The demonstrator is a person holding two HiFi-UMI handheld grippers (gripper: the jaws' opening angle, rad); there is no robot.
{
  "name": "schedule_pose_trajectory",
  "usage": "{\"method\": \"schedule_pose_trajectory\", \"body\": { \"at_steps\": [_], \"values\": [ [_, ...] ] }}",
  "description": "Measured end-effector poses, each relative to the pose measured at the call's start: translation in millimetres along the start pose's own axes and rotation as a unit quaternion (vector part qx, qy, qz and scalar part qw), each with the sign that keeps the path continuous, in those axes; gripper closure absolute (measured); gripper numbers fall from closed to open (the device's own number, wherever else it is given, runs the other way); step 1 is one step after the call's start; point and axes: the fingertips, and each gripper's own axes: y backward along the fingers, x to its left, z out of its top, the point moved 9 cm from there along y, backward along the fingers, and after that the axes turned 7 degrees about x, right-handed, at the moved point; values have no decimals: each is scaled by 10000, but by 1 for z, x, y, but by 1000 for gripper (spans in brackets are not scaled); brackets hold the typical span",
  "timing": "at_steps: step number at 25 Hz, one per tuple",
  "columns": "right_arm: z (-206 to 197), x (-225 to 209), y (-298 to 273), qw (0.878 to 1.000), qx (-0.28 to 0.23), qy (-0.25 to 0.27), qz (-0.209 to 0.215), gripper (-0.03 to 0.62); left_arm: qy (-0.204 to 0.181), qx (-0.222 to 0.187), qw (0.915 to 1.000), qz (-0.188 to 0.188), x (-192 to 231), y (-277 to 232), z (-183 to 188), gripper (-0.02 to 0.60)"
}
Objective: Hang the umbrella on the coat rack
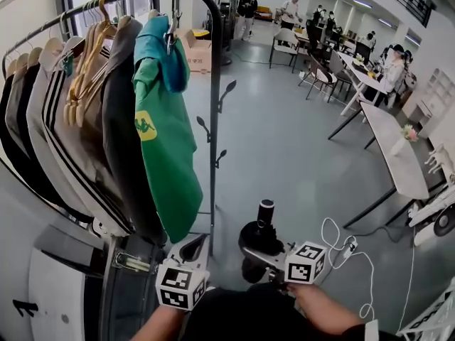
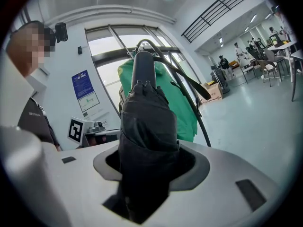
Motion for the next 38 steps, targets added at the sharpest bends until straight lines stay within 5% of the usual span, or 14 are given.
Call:
{"method": "schedule_pose_trajectory", "body": {
  "at_steps": [9, 20, 38],
  "values": [
    [18, -15, -19, 9998, 49, 31, 167, 376, -34, 75, 10000, 1, 9, -21, 8, 566],
    [63, -56, -38, 9969, 206, 326, 689, 376, 89, 38, 9982, 585, 11, -42, 28, 566],
    [186, -109, -79, 9880, 141, 1231, 919, 376, 584, 193, 9896, 1297, 12, -62, 30, 566]
  ]
}}
